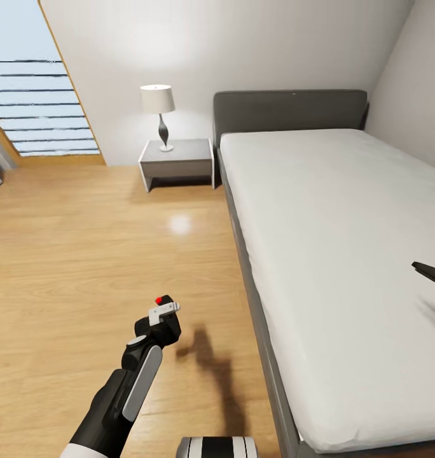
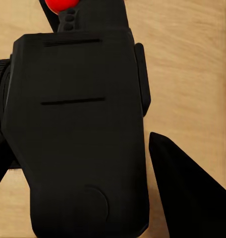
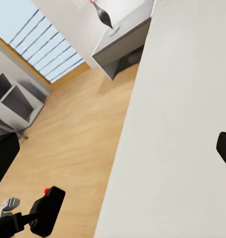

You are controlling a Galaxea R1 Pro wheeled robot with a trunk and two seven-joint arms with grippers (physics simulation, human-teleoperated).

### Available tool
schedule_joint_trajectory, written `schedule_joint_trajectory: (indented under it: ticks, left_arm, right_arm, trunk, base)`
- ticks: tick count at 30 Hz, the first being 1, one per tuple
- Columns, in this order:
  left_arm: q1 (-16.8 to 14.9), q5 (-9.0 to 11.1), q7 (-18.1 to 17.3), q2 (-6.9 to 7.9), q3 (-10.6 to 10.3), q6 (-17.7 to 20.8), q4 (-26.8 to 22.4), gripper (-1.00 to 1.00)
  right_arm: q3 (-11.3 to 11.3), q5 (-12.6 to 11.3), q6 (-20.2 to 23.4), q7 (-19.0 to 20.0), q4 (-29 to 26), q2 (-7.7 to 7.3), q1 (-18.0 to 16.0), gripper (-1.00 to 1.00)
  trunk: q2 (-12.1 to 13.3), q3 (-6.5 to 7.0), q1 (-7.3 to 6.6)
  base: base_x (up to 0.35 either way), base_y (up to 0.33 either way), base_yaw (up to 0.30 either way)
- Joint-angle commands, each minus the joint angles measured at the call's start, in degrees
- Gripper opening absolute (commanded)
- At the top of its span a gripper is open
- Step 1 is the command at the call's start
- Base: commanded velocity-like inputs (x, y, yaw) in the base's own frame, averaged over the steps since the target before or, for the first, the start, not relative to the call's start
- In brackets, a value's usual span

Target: Attach the digital camera to the camera tripod in the bedroom.

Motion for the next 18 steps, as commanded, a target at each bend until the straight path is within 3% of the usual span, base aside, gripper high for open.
schedule_joint_trajectory:
  ticks: [1, 11, 18]
  left_arm:
    - [0.0, 0.5, 0.5, 0.01, -0.1, 0.1, -0.1, -1.00]
    - [0.0, 0.5, 0.5, 0.01, -0.1, 0.1, -0.1, -1.00]
    - [0.0, 1.0, 0.5, 0.01, 0.0, 0.1, -0.1, -1.00]
  right_arm:
    - [0.0, 0.0, 0.3, 0.2, 0.0, 0.01, 0.1, 1.00]
    - [-0.2, -0.2, 0.4, 0.2, 0.0, 0.02, 0.3, 1.00]
    - [-4.1, -0.5, 0.4, 0.2, 0.0, -0.03, 0.3, 1.00]
  trunk:
    - [0.0, 0.18, -0.03]
    - [0.1, 2.40, -0.29]
    - [0.2, 3.95, -0.47]
  base:
    - [0.000, 0.000, 0.000]
    - [0.000, 0.000, 0.000]
    - [0.000, 0.000, 0.000]
